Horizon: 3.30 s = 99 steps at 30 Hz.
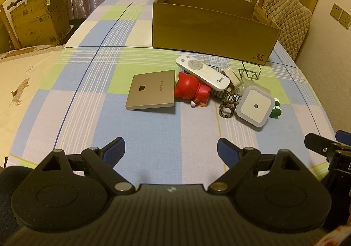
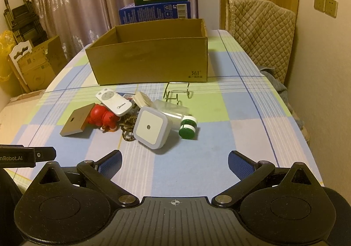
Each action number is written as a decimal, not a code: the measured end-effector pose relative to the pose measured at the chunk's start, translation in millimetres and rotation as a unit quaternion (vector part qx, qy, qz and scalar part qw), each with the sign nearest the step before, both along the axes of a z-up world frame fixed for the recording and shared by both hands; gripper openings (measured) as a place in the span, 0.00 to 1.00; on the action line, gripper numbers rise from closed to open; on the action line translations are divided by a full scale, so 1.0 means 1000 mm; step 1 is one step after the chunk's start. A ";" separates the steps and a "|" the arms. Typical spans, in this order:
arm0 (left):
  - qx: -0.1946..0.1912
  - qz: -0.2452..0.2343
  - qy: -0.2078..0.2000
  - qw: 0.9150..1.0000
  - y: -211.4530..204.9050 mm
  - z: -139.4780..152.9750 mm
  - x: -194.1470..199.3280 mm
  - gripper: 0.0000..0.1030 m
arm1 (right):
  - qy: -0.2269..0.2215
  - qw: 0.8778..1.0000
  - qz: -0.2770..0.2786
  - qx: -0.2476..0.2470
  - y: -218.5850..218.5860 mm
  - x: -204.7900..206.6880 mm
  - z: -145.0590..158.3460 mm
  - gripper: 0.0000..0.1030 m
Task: Organize rigid objects
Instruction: 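Grasp the gold TP-LINK panel with the left gripper while the right grasps the white night light, then carry both held items into the cardboard box and open both grippers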
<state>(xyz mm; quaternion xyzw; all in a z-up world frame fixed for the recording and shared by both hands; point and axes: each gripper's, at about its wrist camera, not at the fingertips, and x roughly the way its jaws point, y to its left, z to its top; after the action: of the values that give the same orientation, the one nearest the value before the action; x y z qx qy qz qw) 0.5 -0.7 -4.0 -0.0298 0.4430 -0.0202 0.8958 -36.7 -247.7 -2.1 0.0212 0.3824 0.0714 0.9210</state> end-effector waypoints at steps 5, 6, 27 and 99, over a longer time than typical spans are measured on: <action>0.000 0.000 0.000 1.000 0.000 0.000 0.000 0.86 | 0.000 1.000 0.001 0.000 -0.001 0.000 0.000 0.98; -0.001 0.000 0.000 1.000 0.000 0.000 0.000 0.86 | 0.000 1.000 0.001 -0.001 -0.001 0.000 0.000 0.98; -0.002 0.007 -0.020 1.000 0.024 -0.003 0.034 0.86 | -0.016 1.000 -0.006 -0.008 0.020 0.027 -0.013 0.96; -0.056 -0.070 0.014 0.996 0.056 -0.072 0.141 0.83 | -0.015 0.998 -0.059 -0.012 0.067 0.088 -0.063 0.61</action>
<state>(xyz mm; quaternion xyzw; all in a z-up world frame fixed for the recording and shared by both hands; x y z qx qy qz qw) 141.4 55.4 -76.3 -0.0494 0.4546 -0.1076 0.8828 50.8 -180.9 -65.4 0.0314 0.3670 0.0120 0.9296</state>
